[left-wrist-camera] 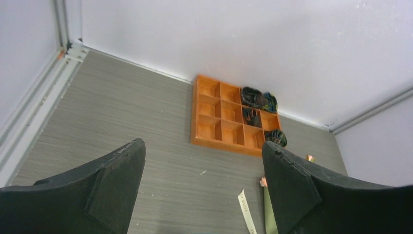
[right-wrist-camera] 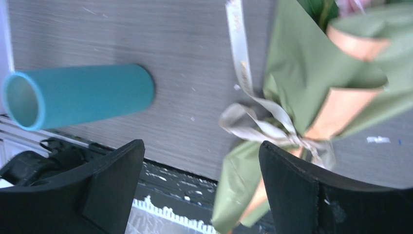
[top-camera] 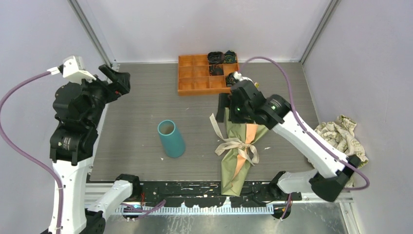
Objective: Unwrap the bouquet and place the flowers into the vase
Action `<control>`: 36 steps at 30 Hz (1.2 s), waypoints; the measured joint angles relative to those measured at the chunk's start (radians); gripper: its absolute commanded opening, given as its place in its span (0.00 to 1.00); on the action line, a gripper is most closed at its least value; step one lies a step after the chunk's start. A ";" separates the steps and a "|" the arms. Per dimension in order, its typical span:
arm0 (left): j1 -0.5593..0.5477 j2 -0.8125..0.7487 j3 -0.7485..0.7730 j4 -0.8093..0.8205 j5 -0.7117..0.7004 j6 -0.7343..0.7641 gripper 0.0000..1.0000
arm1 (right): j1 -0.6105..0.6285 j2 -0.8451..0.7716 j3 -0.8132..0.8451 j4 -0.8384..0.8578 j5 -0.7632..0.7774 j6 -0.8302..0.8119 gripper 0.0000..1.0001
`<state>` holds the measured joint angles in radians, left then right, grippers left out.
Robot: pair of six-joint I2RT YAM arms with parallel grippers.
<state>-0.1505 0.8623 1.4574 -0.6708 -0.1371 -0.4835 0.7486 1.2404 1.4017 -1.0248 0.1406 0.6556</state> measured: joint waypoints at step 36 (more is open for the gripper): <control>0.000 -0.005 -0.076 -0.131 -0.084 0.020 0.88 | 0.340 0.648 0.637 -0.027 0.082 -0.105 0.75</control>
<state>-0.1505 0.8577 1.3811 -0.8021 -0.2214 -0.4633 1.0882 1.8881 2.0384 -1.0523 0.2226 0.5510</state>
